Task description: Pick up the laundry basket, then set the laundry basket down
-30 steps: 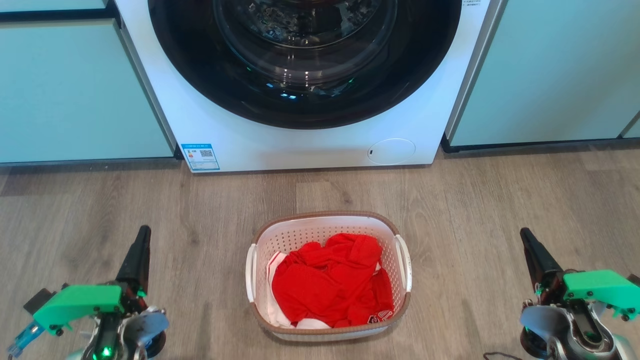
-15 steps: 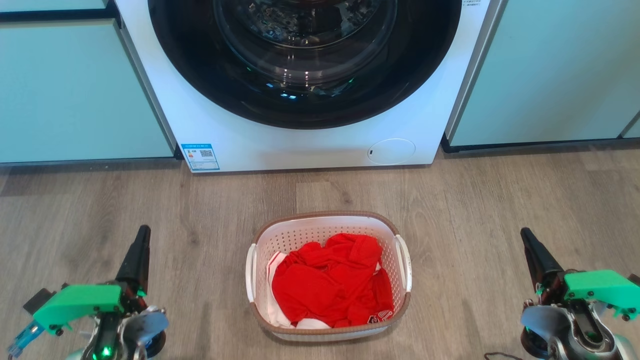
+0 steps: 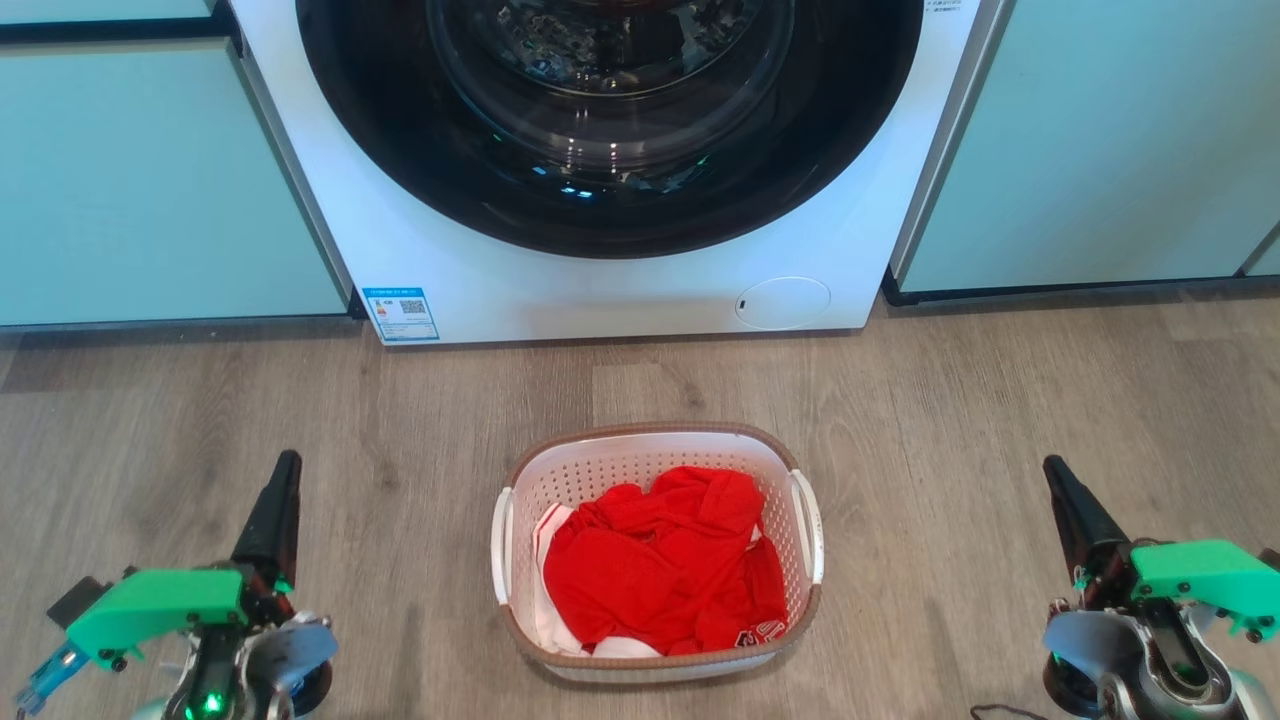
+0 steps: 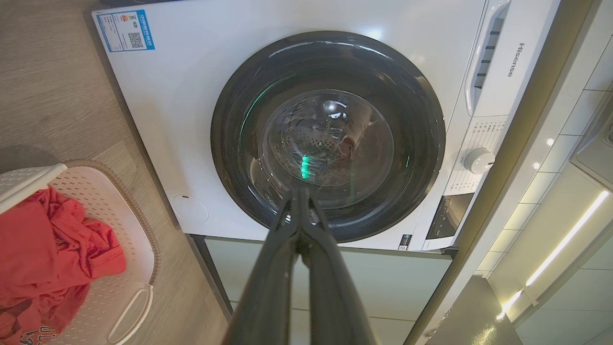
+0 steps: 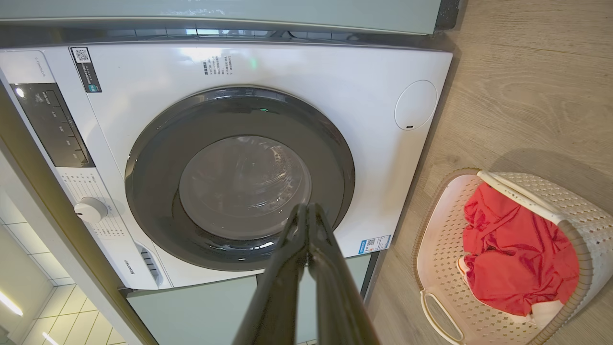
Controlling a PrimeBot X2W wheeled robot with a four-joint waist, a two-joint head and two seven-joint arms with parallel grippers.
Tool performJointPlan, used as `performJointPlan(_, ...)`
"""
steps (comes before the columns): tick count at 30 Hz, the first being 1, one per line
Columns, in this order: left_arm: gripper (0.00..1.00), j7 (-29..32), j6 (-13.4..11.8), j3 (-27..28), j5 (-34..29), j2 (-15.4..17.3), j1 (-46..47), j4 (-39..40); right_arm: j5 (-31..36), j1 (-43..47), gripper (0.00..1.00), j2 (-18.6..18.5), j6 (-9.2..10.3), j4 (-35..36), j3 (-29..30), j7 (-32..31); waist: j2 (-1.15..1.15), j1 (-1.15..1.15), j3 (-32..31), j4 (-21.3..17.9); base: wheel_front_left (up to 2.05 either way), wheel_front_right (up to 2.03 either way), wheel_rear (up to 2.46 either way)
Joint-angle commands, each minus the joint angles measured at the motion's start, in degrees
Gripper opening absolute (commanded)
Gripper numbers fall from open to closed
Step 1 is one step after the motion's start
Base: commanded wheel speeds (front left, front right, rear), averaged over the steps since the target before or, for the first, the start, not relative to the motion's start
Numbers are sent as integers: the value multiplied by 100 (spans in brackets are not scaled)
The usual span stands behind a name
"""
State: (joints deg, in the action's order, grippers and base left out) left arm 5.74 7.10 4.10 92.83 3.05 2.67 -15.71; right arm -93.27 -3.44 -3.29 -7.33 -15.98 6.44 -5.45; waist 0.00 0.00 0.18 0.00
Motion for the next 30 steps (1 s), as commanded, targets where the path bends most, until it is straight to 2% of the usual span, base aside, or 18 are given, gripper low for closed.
performJointPlan(1,0,33,38,190,-24,23,347,167,34,-265,0,-27,-16,201,-85,-29,0,0,0,0,0,0,0)
performJointPlan(30,0,49,38,210,-40,9,349,167,60,-268,0,-5,-16,199,-53,-54,0,0,0,0,0,0,0)
